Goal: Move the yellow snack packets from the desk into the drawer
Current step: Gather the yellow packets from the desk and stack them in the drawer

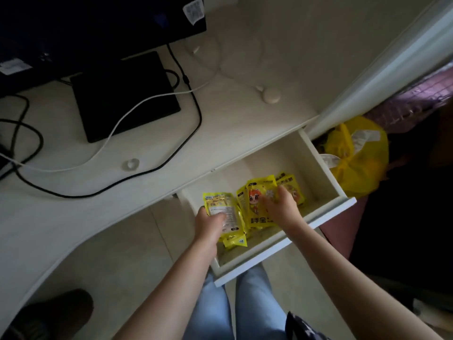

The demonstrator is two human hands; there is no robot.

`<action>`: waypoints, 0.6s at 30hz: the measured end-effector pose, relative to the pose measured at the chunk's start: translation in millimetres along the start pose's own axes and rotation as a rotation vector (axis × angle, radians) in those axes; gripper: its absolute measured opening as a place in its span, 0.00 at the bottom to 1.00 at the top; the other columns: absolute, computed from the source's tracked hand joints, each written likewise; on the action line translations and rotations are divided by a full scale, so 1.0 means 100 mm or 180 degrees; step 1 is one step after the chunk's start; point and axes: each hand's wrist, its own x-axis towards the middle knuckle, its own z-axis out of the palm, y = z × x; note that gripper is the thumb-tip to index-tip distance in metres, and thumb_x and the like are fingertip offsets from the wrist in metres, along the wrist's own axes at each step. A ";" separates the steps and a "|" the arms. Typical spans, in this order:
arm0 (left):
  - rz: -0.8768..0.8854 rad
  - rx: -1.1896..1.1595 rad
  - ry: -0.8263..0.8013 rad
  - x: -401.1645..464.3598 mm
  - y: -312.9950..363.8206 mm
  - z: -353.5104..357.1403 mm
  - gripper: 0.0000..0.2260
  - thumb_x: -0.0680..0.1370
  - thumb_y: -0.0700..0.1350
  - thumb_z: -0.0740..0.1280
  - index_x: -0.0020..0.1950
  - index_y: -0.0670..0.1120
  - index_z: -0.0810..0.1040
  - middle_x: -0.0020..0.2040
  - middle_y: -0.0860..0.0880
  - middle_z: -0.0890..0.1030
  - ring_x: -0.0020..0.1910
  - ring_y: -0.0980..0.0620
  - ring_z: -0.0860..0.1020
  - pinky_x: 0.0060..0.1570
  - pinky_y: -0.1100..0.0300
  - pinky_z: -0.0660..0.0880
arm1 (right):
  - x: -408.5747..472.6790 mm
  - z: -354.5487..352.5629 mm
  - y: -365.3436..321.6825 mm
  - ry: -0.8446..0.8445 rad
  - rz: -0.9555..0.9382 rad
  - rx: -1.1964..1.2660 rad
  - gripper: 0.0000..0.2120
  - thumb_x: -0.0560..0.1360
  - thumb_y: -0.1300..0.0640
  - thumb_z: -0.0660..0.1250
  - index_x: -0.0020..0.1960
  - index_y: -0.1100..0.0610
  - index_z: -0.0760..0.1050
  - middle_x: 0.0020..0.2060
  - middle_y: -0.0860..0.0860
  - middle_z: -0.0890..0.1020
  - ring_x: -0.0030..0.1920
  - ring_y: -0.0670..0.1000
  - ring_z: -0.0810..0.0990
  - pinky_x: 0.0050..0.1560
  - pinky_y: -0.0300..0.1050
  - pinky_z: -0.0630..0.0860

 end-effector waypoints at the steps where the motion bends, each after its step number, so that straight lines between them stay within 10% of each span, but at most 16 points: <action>1: -0.0015 0.0016 0.0091 0.04 0.00 0.05 0.07 0.73 0.36 0.68 0.49 0.43 0.75 0.50 0.40 0.82 0.47 0.43 0.81 0.49 0.50 0.78 | 0.12 0.00 -0.01 -0.0072 0.0030 -0.0089 0.28 0.75 0.50 0.67 0.71 0.60 0.65 0.62 0.57 0.77 0.60 0.56 0.78 0.59 0.54 0.77; 10: -0.0109 -0.0081 0.0745 0.50 -0.07 0.34 0.08 0.72 0.38 0.69 0.50 0.45 0.76 0.45 0.45 0.81 0.42 0.46 0.80 0.38 0.59 0.72 | 0.93 0.07 0.00 -0.0548 0.0059 -0.0394 0.25 0.75 0.52 0.68 0.69 0.59 0.68 0.50 0.56 0.81 0.42 0.53 0.79 0.35 0.43 0.75; 18: -0.0321 -0.0415 0.0494 0.85 -0.15 0.39 0.15 0.74 0.38 0.70 0.60 0.44 0.73 0.54 0.44 0.81 0.51 0.46 0.79 0.51 0.52 0.74 | 1.29 0.29 0.00 -0.0632 0.0120 -0.0307 0.13 0.74 0.51 0.69 0.54 0.56 0.73 0.45 0.52 0.82 0.44 0.53 0.81 0.41 0.45 0.78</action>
